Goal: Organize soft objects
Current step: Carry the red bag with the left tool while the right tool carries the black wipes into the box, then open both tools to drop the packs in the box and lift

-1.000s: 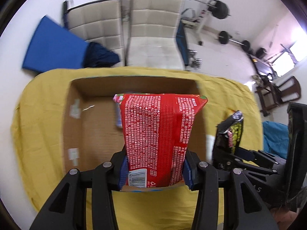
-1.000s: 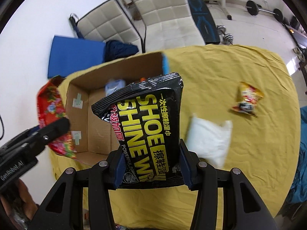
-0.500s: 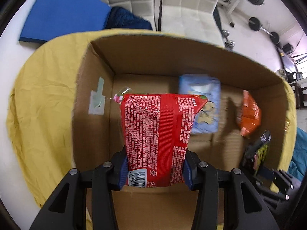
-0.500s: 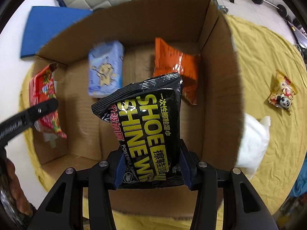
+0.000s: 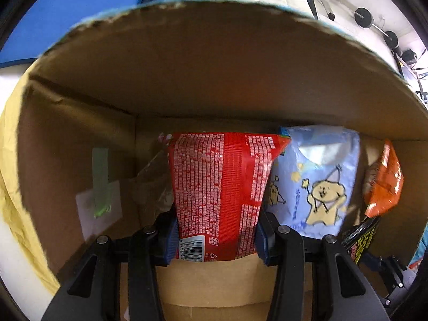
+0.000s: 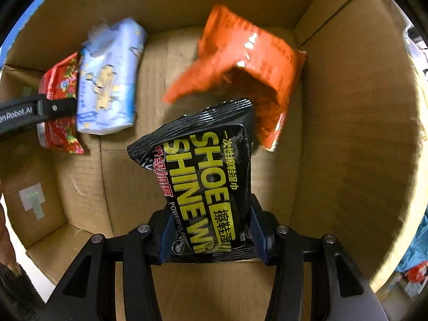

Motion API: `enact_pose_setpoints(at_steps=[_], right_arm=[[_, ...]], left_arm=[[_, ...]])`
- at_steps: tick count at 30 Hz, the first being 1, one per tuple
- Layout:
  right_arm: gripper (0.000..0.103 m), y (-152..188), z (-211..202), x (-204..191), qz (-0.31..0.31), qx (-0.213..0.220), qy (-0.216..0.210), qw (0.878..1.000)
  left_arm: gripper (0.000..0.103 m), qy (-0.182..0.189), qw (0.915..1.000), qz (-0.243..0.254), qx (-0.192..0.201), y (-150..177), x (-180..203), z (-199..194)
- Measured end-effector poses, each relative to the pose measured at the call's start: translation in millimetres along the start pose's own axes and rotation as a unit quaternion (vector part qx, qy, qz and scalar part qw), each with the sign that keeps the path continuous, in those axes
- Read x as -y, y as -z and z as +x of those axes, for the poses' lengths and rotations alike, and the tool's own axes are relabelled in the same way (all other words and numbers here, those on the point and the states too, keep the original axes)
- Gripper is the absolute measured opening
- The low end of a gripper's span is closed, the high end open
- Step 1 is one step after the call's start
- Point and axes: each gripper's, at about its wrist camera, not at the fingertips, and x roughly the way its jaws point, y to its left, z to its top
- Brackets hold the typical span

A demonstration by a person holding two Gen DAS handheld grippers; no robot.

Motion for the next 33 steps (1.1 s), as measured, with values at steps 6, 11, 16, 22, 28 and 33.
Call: enact_pose_setpoints(at_steps=[6, 11, 16, 22, 28, 33], right_arm=[[0.052, -2.4, 15.3, -4.4, 0.000, -0.003, 0.013, 1.000], [0.056, -2.1, 17.7, -11.2, 0.003, -0.004, 0.014, 1.000], [0.056, 1.7, 19.5, -11.4, 0.008, -0.003, 0.014, 1.000], [0.059, -6.3, 10.4, -7.3, 0.014, -0.010, 0.009, 1.000], [0.068, -10.3, -7.8, -5.9, 0.010, 0.006, 0.012, 1.000], [0.077, -9.8, -29.6, -11.8, 0.005, 0.025, 0.009, 1.000]], left_arm=[[0.043, 0.005, 1.0000, 0.006, -0.004, -5.2, -2.4, 4.1], [0.044, 0.003, 0.9999, 0.011, -0.002, -3.7, 1.8, -0.5], [0.045, 0.007, 0.9999, 0.005, -0.005, -1.9, 3.0, 0.0], [0.045, 0.013, 0.9997, -0.009, -0.017, -10.0, -11.5, -1.6], [0.045, -0.002, 1.0000, 0.000, -0.008, -11.7, -4.8, -15.5], [0.045, -0.005, 0.9999, 0.005, 0.009, -6.9, -3.0, -40.4]])
